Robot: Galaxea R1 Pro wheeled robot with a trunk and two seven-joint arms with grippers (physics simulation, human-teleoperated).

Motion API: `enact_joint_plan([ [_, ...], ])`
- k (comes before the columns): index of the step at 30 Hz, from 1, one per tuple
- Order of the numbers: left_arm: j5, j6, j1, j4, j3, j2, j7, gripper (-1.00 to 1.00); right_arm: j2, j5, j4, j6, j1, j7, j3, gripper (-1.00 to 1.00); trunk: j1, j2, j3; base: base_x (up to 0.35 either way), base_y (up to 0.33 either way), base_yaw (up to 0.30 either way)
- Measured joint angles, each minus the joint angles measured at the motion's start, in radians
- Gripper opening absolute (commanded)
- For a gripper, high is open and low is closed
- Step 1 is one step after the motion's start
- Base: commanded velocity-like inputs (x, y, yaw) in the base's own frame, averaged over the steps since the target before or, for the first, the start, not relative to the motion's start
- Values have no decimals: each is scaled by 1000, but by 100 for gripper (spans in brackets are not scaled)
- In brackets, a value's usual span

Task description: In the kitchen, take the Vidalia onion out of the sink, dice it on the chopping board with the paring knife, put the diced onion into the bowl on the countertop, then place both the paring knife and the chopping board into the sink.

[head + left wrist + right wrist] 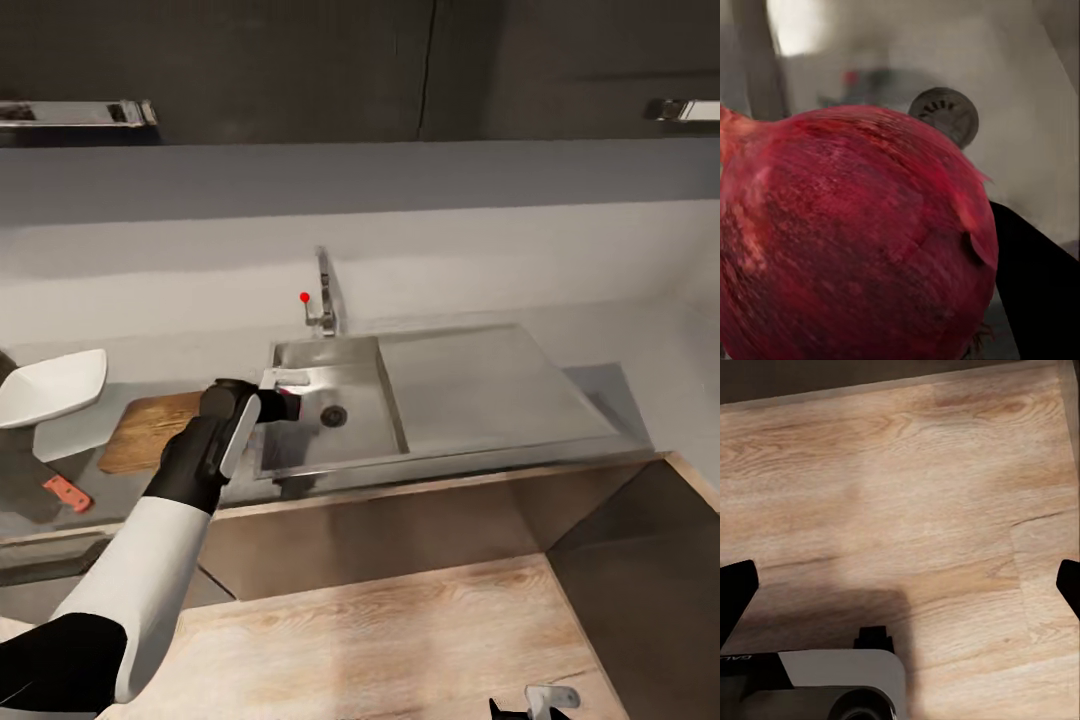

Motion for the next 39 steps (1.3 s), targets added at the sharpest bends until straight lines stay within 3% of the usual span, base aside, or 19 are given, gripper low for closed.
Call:
enact_joint_plan([
  [17, 0, 2, 13, -38, 0, -1, 0, -100, -1, 0, 0, 0, 0, 1, -1, 100, 0, 0, 19, 32, 288, 139],
  [39, 2, 2, 53, -28, 0, -5, -1, -100, -2, 0, 0, 2, 0, 1, 0, 100, 0, 0, 14, 6, 10, 1],
])
